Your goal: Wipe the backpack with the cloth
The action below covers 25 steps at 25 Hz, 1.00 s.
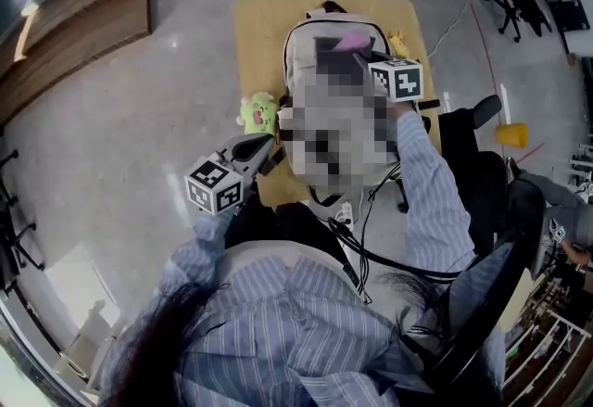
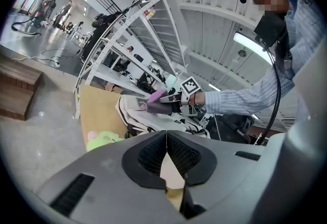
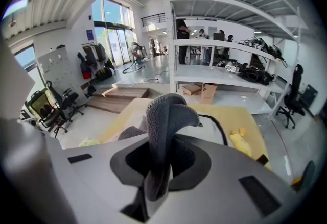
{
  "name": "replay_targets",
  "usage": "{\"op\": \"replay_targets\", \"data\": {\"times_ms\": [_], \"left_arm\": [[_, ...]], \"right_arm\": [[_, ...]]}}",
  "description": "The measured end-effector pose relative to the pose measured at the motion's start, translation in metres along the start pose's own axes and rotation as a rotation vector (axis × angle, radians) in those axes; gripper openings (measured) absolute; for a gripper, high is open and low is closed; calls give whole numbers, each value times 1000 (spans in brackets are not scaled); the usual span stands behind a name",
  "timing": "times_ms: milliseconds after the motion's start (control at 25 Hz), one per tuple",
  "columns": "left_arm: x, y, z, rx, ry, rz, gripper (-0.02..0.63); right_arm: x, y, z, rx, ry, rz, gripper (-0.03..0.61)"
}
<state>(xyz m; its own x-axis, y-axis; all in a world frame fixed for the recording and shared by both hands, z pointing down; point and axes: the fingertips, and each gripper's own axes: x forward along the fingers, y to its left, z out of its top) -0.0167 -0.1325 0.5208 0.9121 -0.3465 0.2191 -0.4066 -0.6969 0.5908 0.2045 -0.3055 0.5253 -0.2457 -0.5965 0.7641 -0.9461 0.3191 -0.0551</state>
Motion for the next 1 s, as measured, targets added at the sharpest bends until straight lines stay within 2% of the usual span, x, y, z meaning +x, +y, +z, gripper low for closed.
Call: {"op": "replay_targets", "data": {"times_ms": [160, 320, 600, 800, 1000], "left_arm": [[8, -8, 2, 18, 10, -22, 5], [7, -8, -1, 11, 16, -11, 5], [6, -7, -7, 2, 21, 1, 5], [8, -11, -8, 7, 20, -8, 5], [10, -14, -10, 8, 18, -15, 5]], "right_arm": [[-23, -60, -17, 21, 21, -97, 41], [-46, -115, -36, 56, 48, -208, 41], [-74, -169, -66, 136, 76, -335, 41], [-84, -150, -63, 113, 46, -281, 41], [-93, -87, -27, 82, -67, -133, 41]]}}
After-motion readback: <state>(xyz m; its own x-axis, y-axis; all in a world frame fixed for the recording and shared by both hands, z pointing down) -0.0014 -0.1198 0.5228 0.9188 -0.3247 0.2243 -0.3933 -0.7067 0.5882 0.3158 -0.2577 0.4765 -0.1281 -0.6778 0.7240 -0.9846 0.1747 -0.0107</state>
